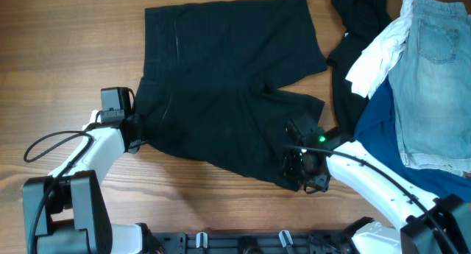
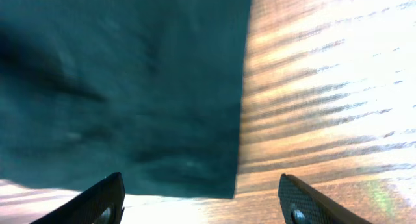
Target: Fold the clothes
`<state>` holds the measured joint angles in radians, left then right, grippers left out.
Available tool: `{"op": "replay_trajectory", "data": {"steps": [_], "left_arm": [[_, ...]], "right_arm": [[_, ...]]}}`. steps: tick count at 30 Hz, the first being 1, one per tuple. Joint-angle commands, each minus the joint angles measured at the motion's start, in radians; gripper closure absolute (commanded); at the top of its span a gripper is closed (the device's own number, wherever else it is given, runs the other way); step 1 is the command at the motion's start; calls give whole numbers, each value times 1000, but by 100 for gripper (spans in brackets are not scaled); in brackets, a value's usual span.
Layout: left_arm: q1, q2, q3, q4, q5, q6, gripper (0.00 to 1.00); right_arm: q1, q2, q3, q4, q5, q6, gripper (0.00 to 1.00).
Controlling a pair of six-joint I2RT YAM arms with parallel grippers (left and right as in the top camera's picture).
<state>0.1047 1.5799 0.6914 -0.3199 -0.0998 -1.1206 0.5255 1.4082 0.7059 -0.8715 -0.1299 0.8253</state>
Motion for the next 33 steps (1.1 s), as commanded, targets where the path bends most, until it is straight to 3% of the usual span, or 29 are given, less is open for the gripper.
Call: {"op": "replay_trajectory", "data": {"steps": [1, 8, 12, 17, 19, 22, 27, 33], "left_arm": [[-3, 70, -40, -9, 57, -13, 96], [-3, 70, -40, -16, 58, -13, 96], [-3, 70, -40, -26, 58, -13, 96], [-3, 70, -40, -29, 58, -13, 96], [-3, 70, -40, -31, 58, -13, 96], [-3, 70, -40, -40, 58, -13, 96], [5, 29, -36, -97, 119, -13, 96], [5, -153, -36, -177, 118, 51, 96]], "right_arm": [[36, 8, -42, 56, -22, 41, 23], [93, 8, -66, 141, -7, 40, 26], [97, 11, -66, 165, 0, 42, 52], [97, 34, -66, 151, -6, 42, 56], [97, 58, -67, 150, -17, 42, 65], [97, 98, -67, 151, -25, 42, 96], [40, 79, -34, 142, 14, 32, 96], [-154, -32, 151, 46, 2, -212, 96]]}}
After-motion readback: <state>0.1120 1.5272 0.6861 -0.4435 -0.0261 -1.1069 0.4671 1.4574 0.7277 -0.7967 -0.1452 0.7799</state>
